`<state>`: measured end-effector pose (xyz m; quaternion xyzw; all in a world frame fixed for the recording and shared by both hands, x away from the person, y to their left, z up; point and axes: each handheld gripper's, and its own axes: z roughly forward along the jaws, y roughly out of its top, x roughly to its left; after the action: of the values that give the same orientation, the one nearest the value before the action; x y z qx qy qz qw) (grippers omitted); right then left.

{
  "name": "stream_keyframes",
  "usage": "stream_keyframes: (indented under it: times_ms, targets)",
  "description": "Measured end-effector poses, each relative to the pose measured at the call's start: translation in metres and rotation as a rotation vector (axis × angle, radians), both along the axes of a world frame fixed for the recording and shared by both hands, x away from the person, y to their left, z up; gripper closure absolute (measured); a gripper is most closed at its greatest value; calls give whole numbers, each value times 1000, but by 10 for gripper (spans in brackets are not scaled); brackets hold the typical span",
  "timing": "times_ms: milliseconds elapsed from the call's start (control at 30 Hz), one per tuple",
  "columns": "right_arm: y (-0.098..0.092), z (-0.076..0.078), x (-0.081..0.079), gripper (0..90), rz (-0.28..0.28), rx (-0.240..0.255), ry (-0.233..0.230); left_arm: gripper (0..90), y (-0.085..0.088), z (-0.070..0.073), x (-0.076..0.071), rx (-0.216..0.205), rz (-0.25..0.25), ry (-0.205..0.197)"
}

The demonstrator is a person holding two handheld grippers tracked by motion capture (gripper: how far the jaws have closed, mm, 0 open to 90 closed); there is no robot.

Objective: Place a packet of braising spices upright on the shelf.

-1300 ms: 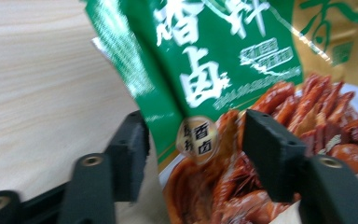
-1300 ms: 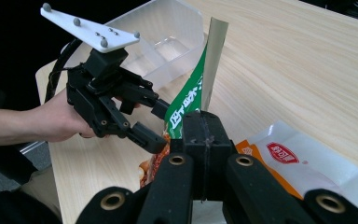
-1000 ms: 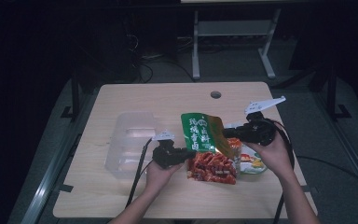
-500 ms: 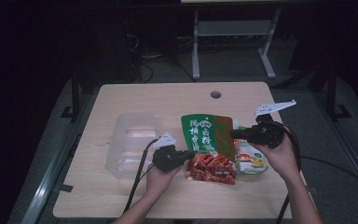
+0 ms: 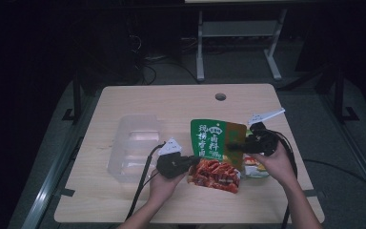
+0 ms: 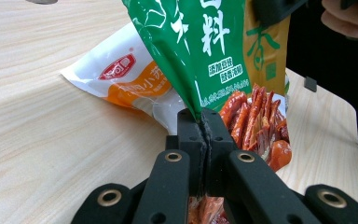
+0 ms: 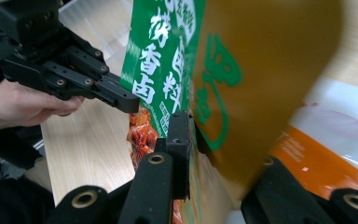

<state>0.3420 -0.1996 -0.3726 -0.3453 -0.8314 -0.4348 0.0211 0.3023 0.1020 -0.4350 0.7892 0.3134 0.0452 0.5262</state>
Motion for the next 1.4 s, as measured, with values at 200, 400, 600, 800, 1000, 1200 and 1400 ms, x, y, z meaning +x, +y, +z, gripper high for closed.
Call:
stream_keyframes:
  times_ms: [200, 400, 600, 800, 1000, 1200, 1400]
  targets:
    - [9, -1, 0, 893, 37, -11, -2, 864, 3, 0, -3, 6, 1, 3]
    - [14, 5, -9, 899, 56, -1, -19, 747, 10, 6, -10, 15, 12, -8]
    - [18, 19, -27, 900, 79, 28, -79, 589, 17, 16, -26, 39, 2, -46]
    - [24, 32, -39, 900, 96, 1, -123, 536, 24, 20, -38, 60, -8, -65]
    - [27, 44, -44, 900, 98, 8, -153, 492, 30, 22, -50, 80, -37, -71]
    - [29, 53, -44, 900, 94, -1, -169, 485, 36, 23, -59, 71, -42, -76]
    - [34, 62, -44, 900, 95, -7, -184, 479, 40, 20, -67, 87, -63, -80]
